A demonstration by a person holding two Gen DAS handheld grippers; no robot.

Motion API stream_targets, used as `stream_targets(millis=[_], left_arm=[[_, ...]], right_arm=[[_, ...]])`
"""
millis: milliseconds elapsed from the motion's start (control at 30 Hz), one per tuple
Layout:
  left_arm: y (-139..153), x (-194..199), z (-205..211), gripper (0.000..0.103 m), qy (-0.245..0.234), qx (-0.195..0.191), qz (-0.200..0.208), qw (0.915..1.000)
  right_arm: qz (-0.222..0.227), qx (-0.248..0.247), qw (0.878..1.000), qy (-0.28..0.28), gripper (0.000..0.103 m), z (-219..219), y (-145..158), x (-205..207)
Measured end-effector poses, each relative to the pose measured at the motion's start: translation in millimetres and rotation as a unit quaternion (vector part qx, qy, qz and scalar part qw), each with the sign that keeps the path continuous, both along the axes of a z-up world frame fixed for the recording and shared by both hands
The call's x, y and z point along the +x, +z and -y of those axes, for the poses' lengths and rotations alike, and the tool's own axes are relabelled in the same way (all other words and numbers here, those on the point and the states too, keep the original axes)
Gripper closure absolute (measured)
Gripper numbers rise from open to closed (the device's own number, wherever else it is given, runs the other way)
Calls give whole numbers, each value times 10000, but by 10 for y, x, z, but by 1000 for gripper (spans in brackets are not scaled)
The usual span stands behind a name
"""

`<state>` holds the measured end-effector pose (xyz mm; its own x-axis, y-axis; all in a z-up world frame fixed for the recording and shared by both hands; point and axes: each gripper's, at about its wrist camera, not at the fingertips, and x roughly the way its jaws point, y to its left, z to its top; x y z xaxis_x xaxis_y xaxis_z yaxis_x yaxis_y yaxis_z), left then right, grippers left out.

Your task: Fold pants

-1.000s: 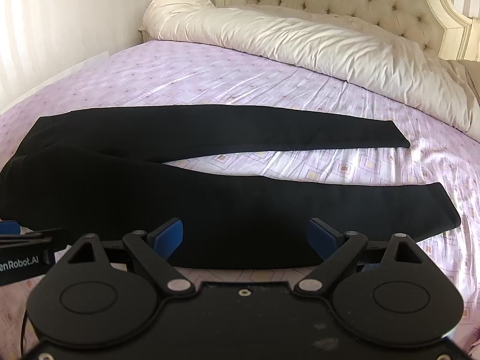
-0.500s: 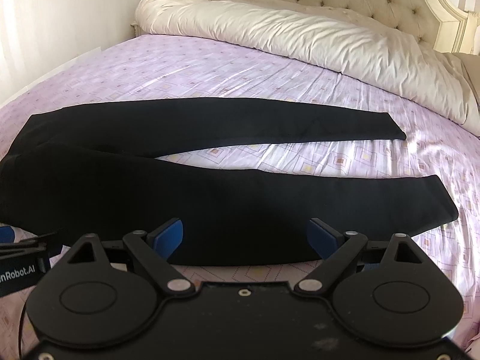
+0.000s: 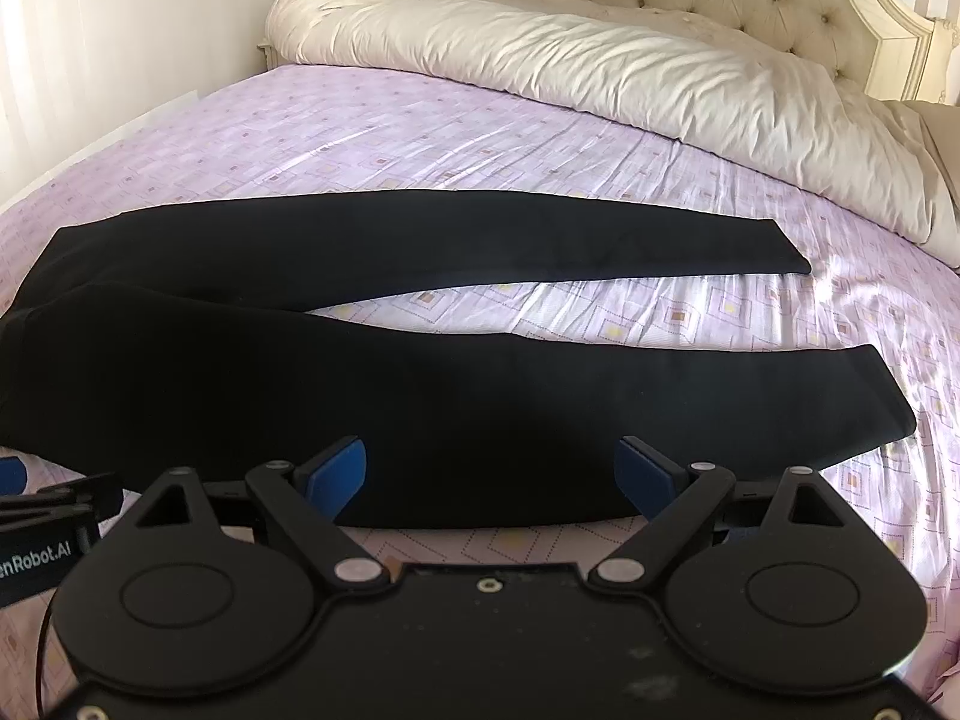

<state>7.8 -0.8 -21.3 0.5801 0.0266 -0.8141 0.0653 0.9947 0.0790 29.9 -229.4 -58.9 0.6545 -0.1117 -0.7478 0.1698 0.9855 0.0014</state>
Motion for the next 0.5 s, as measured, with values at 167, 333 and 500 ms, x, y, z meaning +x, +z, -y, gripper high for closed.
stream_targets(millis=[167, 333, 500], left_arm=[[-2, -3, 1, 37, -5, 0, 0, 10000], [-3, 3, -4, 37, -3, -2, -24, 10000], [-11, 13, 0, 37, -6, -8, -37, 10000]], right_arm=[[-13, -25, 10000, -9, 8, -1, -2, 7], [-42, -48, 10000, 2, 8, 2, -10, 19], [-55, -98, 9999, 39, 8, -9, -17, 19]])
